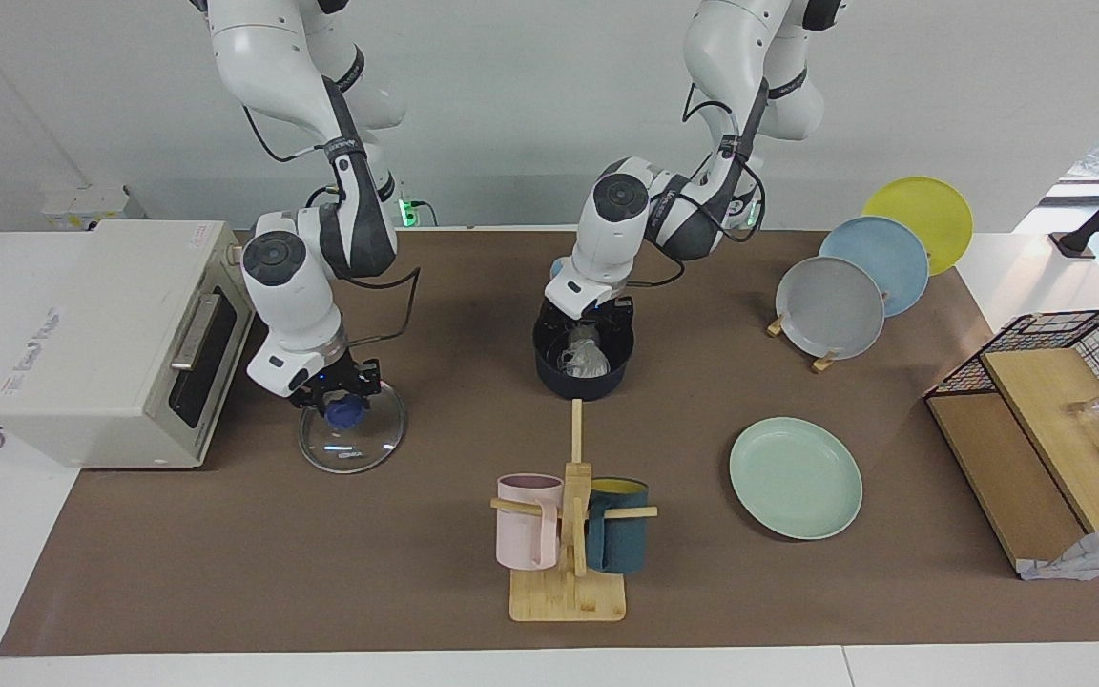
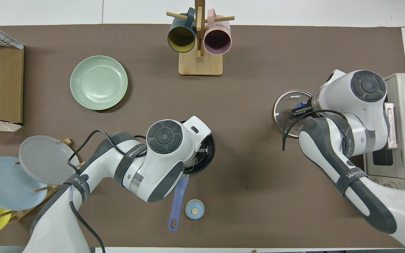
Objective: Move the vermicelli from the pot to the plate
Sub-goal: 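Hold the lid aside with the right gripper while the left gripper grasps vermicelli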
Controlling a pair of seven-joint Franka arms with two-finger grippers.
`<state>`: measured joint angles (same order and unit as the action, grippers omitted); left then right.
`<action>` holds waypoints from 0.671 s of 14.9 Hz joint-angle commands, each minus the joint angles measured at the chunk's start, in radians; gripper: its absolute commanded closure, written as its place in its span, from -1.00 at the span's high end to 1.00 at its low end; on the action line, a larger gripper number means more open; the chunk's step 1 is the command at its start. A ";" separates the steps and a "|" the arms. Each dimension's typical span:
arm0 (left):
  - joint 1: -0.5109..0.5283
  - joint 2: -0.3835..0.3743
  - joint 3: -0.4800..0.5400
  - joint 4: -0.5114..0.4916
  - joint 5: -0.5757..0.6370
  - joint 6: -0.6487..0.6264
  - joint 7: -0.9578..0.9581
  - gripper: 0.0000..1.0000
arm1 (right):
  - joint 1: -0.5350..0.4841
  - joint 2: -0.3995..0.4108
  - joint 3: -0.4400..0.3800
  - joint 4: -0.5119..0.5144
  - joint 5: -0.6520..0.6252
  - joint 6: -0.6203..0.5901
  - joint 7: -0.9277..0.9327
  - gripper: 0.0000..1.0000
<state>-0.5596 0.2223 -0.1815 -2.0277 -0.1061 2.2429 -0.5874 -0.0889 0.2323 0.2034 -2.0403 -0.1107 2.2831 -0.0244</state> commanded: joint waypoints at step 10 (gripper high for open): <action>-0.011 0.019 0.016 -0.010 -0.009 0.050 0.000 -1.00 | -0.023 -0.108 0.018 0.362 0.009 -0.574 0.008 1.00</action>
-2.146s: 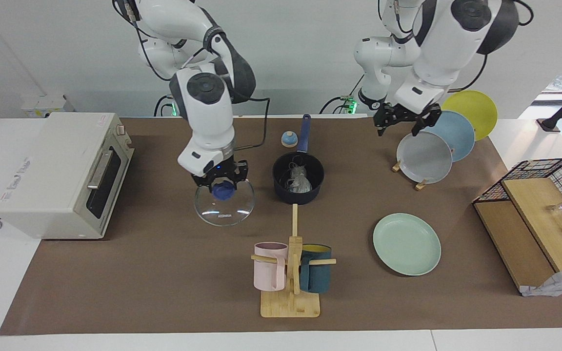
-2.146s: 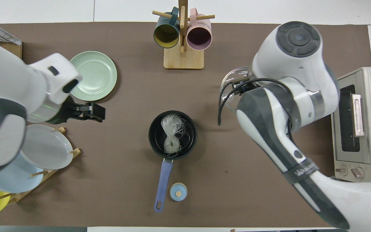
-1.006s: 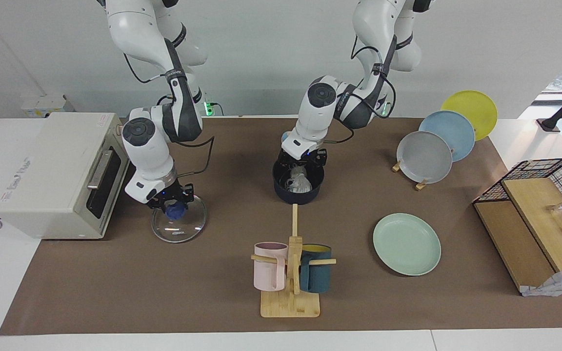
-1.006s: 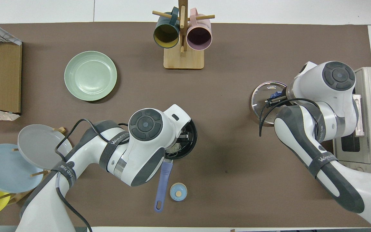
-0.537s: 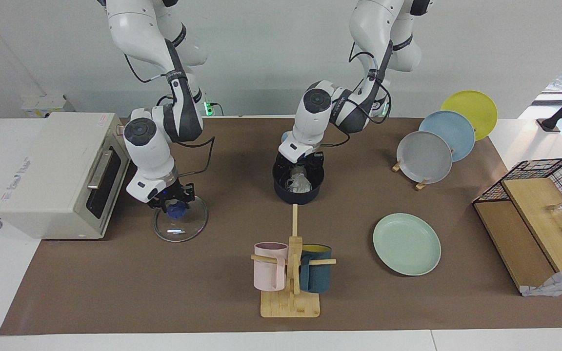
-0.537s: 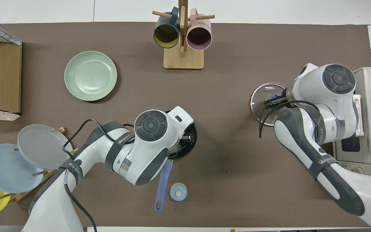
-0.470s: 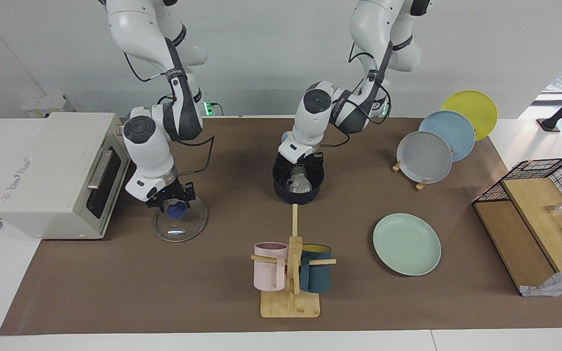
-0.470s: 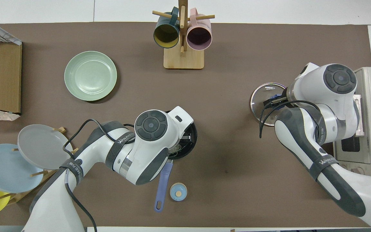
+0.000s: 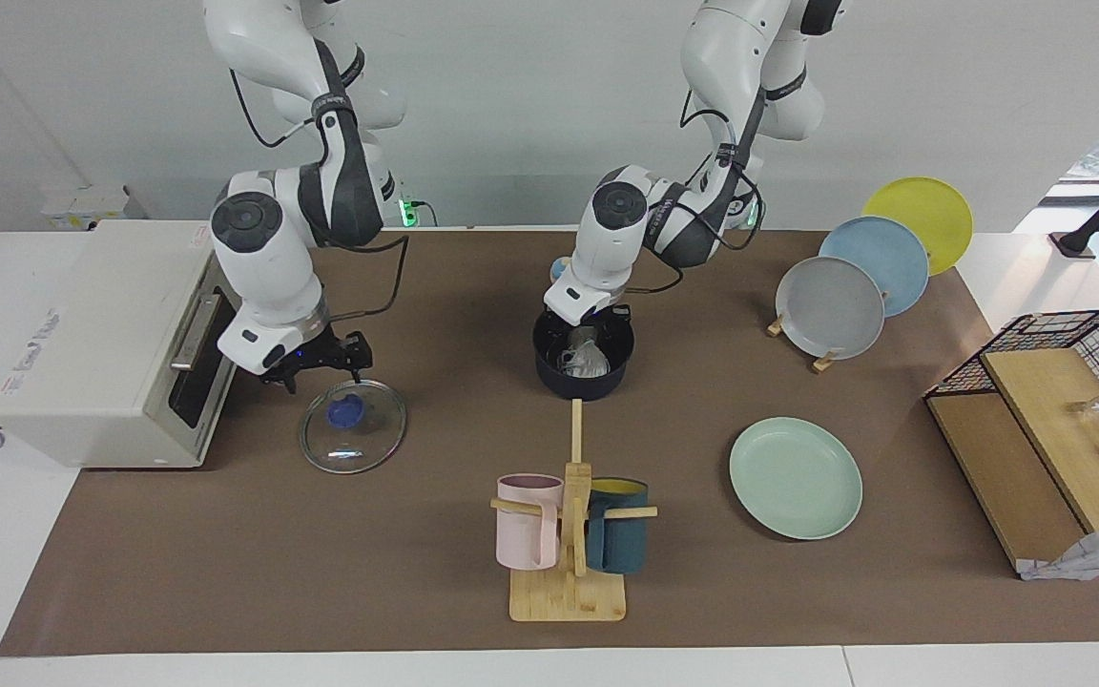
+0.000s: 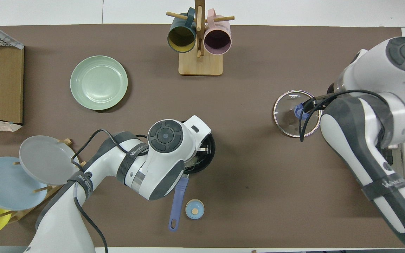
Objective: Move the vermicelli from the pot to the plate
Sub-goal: 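Set the lid on the table with the right gripper while the left gripper lifts vermicelli, then carry the vermicelli to the green plate with the left gripper and release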
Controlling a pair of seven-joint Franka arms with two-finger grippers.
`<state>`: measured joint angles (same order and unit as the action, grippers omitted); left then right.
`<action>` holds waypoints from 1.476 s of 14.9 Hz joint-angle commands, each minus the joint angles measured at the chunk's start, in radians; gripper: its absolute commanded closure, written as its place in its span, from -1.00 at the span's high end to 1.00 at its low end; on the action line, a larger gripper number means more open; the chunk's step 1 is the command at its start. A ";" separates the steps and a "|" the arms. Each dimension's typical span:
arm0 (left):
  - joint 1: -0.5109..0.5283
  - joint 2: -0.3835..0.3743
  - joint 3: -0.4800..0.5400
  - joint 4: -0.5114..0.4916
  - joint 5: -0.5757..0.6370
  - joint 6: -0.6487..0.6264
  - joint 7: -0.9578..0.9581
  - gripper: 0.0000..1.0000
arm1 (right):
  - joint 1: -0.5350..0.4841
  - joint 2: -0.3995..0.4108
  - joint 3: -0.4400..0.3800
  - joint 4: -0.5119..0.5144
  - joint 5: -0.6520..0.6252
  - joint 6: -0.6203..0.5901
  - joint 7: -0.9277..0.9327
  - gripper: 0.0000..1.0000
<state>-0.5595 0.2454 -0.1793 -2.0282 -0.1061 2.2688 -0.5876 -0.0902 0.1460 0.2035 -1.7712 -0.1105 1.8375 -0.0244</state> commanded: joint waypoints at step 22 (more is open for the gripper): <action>0.489 -0.034 0.021 0.563 -0.096 -0.644 0.268 -1.00 | 0.041 -0.183 -0.133 0.197 0.081 -0.431 0.026 1.00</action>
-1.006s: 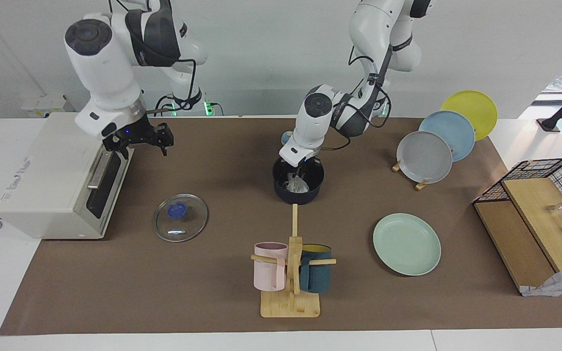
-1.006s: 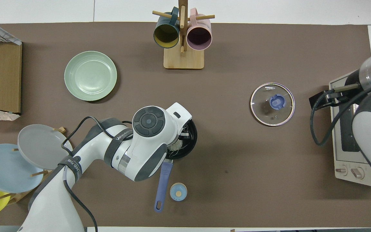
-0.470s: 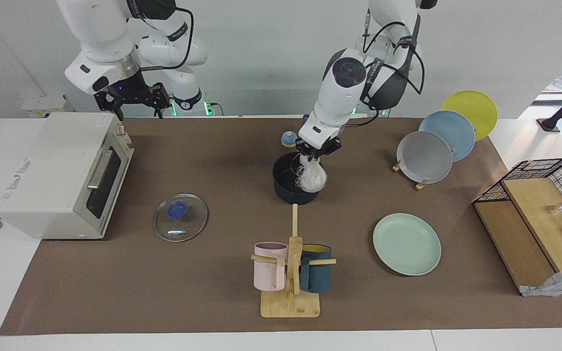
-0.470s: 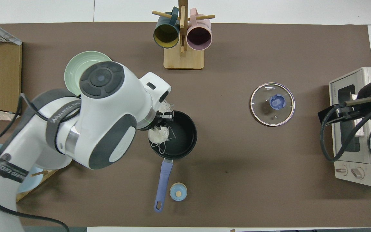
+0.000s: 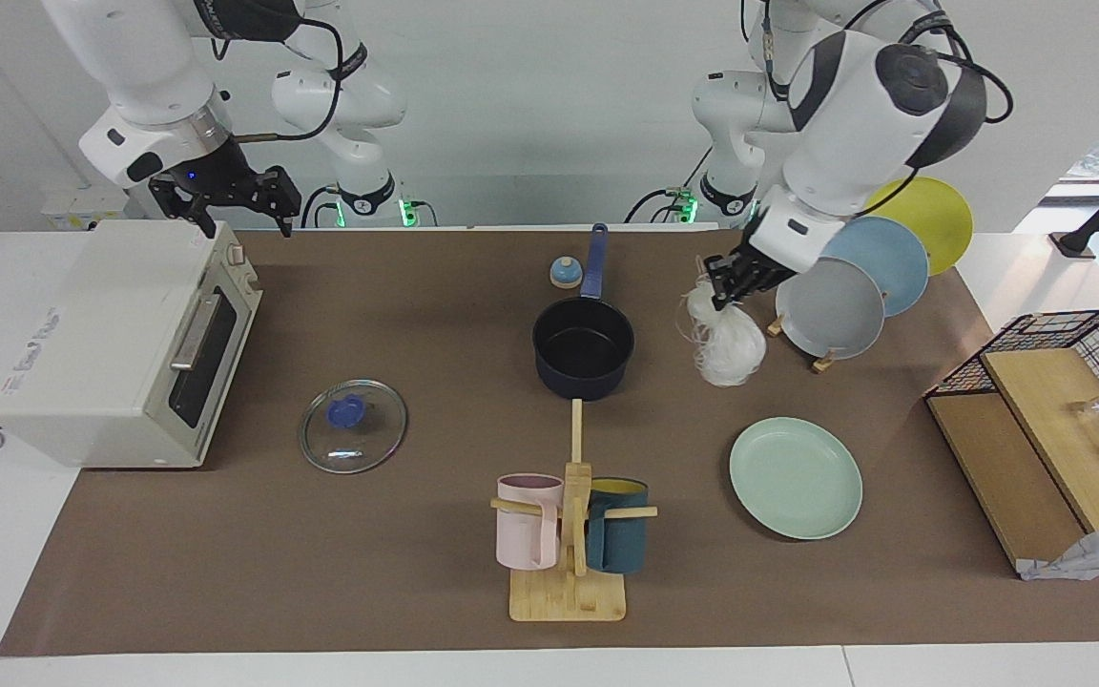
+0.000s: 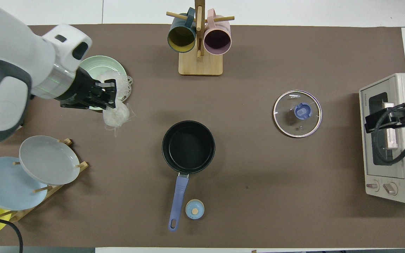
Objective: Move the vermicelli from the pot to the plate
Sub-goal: 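Carry the vermicelli to the green plate with the left gripper and release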
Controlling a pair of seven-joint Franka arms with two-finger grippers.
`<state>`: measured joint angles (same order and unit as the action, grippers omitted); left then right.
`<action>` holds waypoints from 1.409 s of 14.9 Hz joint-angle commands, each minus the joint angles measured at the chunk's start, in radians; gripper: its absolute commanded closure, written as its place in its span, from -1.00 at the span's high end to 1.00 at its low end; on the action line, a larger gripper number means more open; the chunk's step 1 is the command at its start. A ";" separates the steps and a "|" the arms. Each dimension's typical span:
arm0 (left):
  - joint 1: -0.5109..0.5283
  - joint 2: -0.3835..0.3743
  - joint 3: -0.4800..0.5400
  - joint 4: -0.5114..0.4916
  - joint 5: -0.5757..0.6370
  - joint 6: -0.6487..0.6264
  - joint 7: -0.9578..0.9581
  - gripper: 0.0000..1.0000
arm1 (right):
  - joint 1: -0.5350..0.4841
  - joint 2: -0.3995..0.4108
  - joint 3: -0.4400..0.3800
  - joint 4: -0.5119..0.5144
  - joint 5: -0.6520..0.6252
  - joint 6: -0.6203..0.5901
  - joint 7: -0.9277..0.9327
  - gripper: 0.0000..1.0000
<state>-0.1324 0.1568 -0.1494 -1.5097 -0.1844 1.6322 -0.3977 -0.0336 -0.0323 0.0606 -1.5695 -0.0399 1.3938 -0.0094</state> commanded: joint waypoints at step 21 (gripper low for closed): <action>0.128 0.287 -0.002 -0.076 0.160 0.427 0.441 1.00 | -0.014 -0.026 -0.012 -0.029 0.018 0.004 0.016 1.00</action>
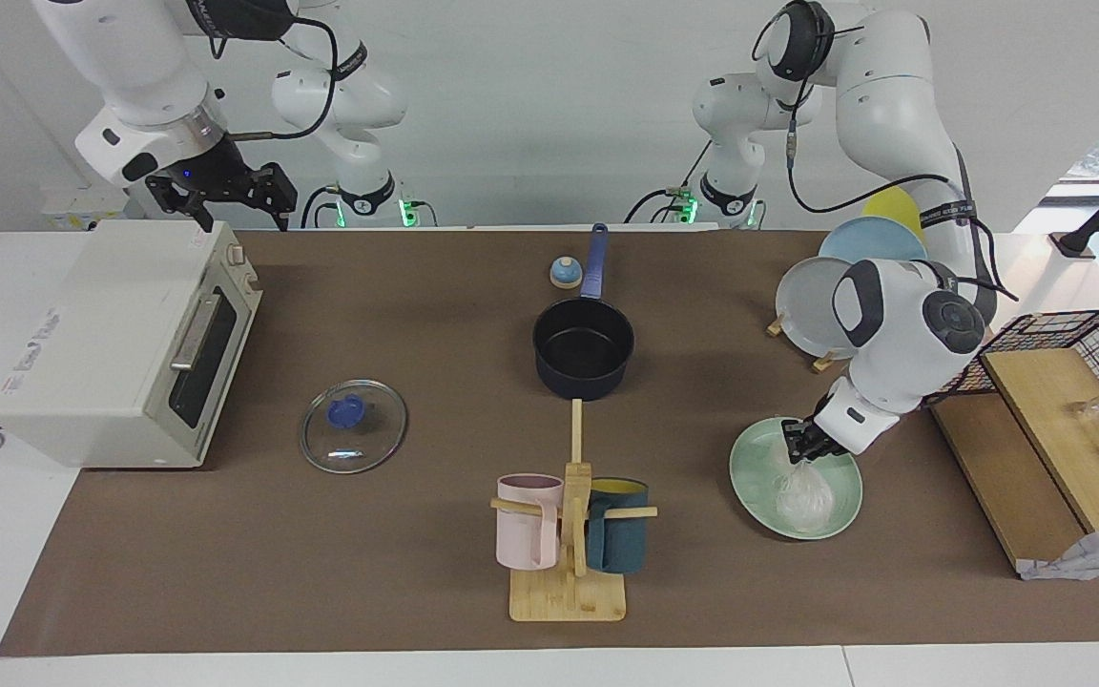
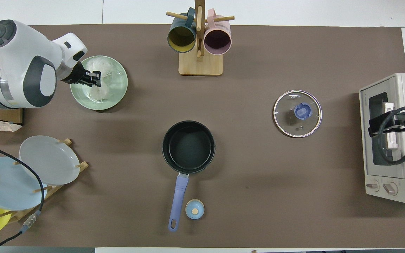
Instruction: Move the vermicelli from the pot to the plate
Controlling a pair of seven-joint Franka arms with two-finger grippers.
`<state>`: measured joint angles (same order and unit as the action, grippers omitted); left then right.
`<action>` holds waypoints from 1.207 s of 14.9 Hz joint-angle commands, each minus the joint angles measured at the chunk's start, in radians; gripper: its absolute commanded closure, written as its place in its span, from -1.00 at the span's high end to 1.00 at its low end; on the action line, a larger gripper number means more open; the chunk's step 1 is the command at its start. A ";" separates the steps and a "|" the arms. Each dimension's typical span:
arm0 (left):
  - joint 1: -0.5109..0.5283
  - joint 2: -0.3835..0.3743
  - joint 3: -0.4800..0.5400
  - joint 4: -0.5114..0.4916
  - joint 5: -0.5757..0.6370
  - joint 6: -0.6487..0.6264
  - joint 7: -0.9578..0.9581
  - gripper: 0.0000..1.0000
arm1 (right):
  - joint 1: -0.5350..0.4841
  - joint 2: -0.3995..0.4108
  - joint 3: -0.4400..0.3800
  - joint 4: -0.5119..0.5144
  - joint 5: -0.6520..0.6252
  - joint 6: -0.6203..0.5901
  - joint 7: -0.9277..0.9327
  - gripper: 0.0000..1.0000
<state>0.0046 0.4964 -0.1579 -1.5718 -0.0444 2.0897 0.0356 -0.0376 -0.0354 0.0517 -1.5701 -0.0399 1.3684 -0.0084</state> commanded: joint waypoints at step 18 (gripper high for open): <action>-0.005 -0.559 0.006 -0.120 0.015 -0.565 -0.160 1.00 | -0.005 -0.018 -0.001 -0.028 0.028 0.070 0.018 1.00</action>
<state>0.0068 -0.0199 -0.1535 -1.6345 -0.0437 1.5158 -0.0992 -0.0375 -0.0354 0.0500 -1.5719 -0.0325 1.4173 -0.0084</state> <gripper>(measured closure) 0.000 0.000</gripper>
